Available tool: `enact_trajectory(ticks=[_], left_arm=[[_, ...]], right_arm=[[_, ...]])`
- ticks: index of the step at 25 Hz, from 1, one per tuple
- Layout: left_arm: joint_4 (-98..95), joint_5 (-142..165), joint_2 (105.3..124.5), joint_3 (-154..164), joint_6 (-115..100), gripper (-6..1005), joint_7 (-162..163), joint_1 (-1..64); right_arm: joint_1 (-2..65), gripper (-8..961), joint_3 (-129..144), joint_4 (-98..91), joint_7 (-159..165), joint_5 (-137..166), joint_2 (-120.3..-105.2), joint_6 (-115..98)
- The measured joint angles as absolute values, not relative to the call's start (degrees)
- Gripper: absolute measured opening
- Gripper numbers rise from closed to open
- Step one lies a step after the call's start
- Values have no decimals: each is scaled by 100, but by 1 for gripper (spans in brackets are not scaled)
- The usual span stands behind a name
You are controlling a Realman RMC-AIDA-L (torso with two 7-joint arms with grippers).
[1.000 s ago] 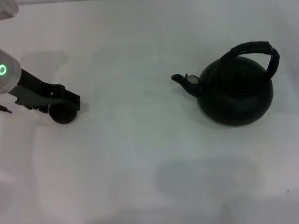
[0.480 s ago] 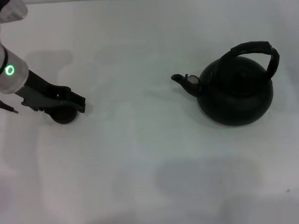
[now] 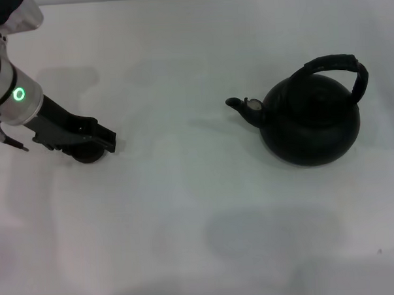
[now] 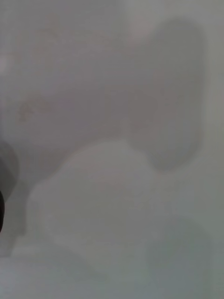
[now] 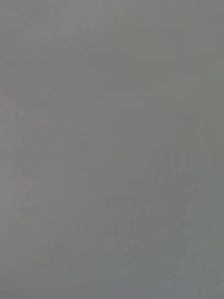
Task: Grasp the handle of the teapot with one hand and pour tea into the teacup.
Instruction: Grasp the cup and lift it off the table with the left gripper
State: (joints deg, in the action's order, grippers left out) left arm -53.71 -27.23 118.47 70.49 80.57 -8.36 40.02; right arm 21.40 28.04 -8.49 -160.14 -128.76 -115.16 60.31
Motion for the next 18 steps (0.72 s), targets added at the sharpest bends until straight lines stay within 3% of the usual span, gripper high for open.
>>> enact_trajectory(ticks=[2,10,18], left_arm=[[-5370,-2729,11851,7048,8057,875,-831,4000],[-5275,-2743,11847,7048,8045,716,-821,4046],[-5332,-2754,11828,7049,8011,709,-791,4285]], right_arm=[[2140,854,2804,-858,-16013,-12876,-11515,5988],[2149,854,2804,-862,-16013,-12876,-11513,5965],[2130,854,2804,-861,-16013,-12876,-11513,5965]])
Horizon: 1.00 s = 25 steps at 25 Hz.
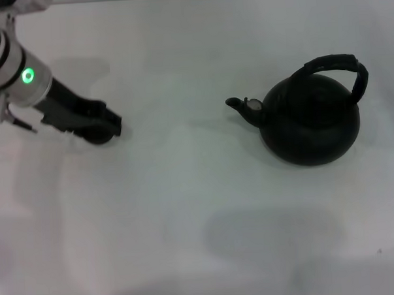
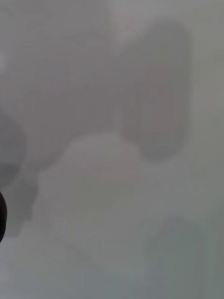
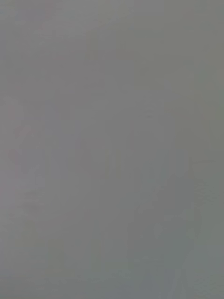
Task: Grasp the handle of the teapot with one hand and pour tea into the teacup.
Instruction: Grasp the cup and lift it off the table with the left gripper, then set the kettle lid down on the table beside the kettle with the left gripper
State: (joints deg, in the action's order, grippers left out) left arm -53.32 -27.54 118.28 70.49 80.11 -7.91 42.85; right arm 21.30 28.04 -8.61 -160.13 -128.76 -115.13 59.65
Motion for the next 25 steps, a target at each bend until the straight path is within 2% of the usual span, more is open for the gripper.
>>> enact_trajectory(ticks=[8,14,25], left_arm=[[-4833,-2806,11776,7041,7975,710,-950,5273],[-3998,-3000,11824,7040,7605,710,-1402,5853],[-3119,-3676,11910,7101,6928,710,-1859,6140]], right_arm=[[2161,854,2803,-859,-16013,-12876,-11521,6013],[2169,853,2804,-816,-16009,-12876,-11528,6062],[2172,853,2820,-677,-15992,-12876,-11541,6315]])
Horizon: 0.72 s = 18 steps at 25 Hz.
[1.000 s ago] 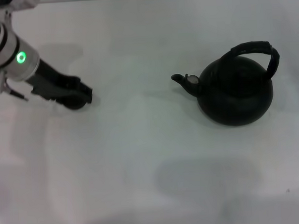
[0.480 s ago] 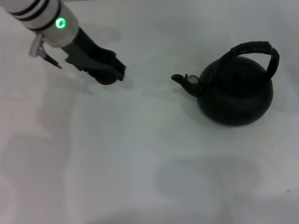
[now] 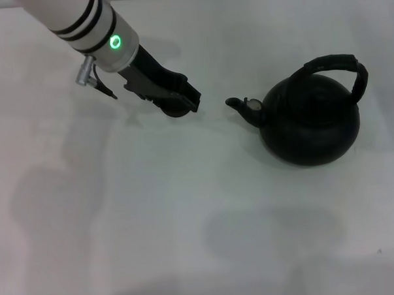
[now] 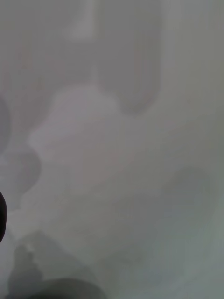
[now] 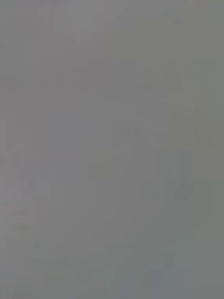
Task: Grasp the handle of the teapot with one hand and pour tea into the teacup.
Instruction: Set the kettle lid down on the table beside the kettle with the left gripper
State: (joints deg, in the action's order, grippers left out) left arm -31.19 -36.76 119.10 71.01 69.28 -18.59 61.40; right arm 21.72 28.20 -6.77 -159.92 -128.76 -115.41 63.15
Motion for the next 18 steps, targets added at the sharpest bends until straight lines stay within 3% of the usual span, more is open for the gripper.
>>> enact_trajectory(ticks=[18], left_arm=[[-2652,-4506,11945,7712,6285,709,-2050,6074]], right_arm=[[2167,853,2847,-561,-16002,-12876,-11540,6361]])
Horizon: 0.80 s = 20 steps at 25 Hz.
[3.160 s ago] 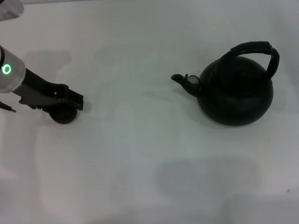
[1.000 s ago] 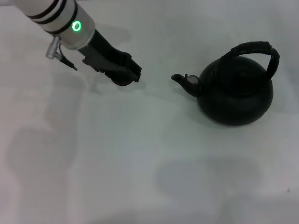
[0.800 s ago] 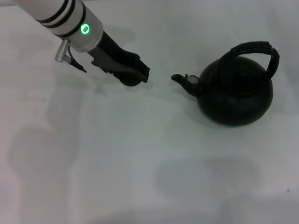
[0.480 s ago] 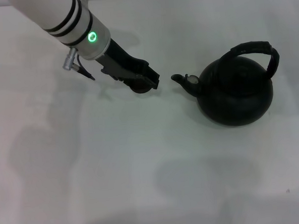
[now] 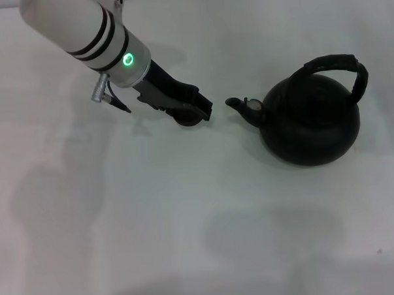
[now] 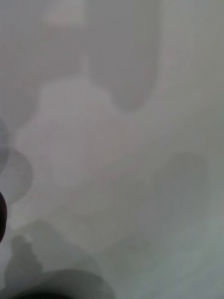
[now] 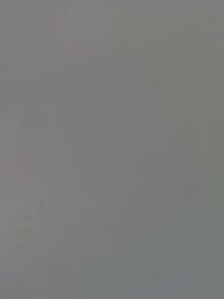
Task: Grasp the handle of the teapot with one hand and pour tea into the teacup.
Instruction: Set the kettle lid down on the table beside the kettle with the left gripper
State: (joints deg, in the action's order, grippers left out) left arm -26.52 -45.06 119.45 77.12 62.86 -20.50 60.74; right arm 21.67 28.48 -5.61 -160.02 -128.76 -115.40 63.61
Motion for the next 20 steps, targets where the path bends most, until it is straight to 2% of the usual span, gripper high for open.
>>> enact_trajectory(ticks=[20], left_arm=[[-2339,-4867,11958,8140,6053,709,-1944,6187]], right_arm=[[2227,853,2813,-556,-16014,-12876,-11540,6355]])
